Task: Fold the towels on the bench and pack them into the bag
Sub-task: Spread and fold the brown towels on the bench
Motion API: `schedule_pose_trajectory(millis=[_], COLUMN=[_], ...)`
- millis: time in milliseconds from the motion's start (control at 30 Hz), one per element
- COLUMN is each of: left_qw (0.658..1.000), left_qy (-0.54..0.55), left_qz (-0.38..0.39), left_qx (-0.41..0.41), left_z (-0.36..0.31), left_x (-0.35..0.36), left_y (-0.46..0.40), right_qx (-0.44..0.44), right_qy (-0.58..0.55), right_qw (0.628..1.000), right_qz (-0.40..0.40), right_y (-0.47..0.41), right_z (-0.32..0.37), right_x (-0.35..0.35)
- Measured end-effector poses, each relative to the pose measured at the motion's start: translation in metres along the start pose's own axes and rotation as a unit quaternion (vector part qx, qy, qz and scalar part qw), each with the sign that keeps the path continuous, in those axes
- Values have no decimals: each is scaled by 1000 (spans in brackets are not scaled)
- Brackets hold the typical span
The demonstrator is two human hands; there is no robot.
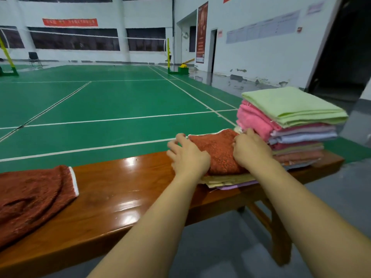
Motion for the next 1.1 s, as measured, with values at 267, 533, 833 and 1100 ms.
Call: schedule_pose_trajectory(millis=[267, 533, 833, 1100], left_qw=[960, 975, 979, 944], left_qy=[-158, -114, -199, -306], left_qz=[84, 86, 11, -105], left_qx=[216, 170, 49, -62], left_z=[-27, -9, 89, 217], left_x=[55, 43, -42, -167], left_y=[-5, -11, -19, 11], right_qx=[-61, -90, -247, -313], right_qy=[-79, -83, -93, -146], right_qw=[983, 988, 958, 923], right_qz=[155, 94, 110, 169], right_y=[-1, 3, 38, 88], right_z=[5, 20, 146, 268], right_x=[49, 35, 58, 109])
Point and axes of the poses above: each hand's wrist, its own y-axis away from the middle knuckle, its own x-axis out of the palm, z = x × y, the point moved 9 cm from there along -y, towards the middle knuckle, and after that the axes turned 14 degrees about -y, right-handed, at the moved point
